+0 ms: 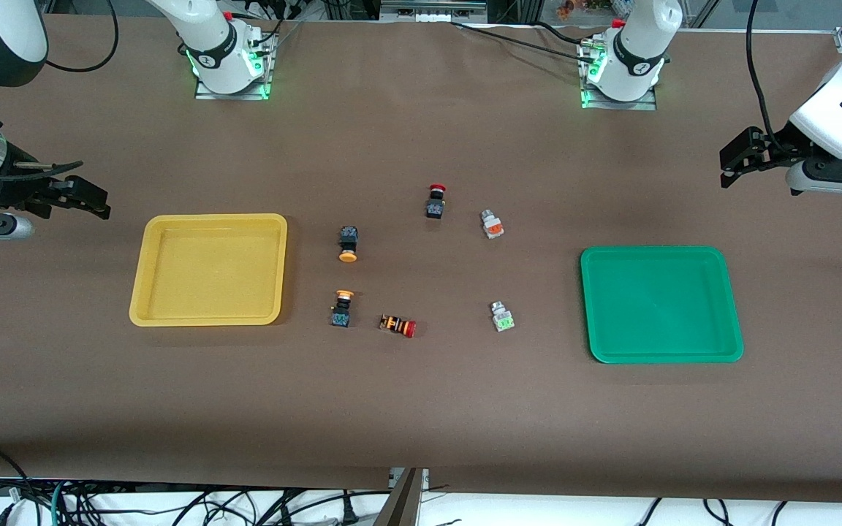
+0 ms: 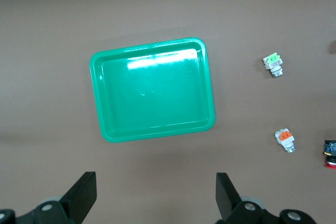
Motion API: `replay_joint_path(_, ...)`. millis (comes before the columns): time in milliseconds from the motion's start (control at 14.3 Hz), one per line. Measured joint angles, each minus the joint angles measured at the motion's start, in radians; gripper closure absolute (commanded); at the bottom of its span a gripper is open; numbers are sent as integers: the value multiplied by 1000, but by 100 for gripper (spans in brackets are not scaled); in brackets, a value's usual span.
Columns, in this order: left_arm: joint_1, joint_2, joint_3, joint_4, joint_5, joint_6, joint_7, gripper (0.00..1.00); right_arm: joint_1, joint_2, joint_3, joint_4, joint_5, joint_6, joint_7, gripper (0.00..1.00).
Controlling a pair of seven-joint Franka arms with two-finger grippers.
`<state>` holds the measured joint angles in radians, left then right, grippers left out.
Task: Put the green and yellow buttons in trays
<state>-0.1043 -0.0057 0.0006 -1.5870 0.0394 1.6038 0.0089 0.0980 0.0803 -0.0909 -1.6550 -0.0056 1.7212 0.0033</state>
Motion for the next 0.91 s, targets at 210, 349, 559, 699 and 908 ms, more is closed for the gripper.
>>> replay_joint_path(210, 0, 0, 0, 0, 0, 0, 0, 0, 11, 0, 1, 9, 0, 4, 0, 1)
replay_joint_path(349, 0, 0, 1, 0, 0, -2, 0, 0, 30, 4, 2, 9, 0, 23, 0, 1)
replay_joint_path(559, 0, 0, 1, 0, 0, -14, 0, 0, 39, 10, 2, 10, 0, 32, 0, 1)
replay_joint_path(699, 0, 0, 1, 0, 0, -15, 0, 0, 39, 9, 1, 22, 0, 33, 0, 1)
replay_joint_path(908, 0, 0, 1, 0, 0, -16, 0, 0, 61, 10, 3, 26, 0, 33, 0, 1)
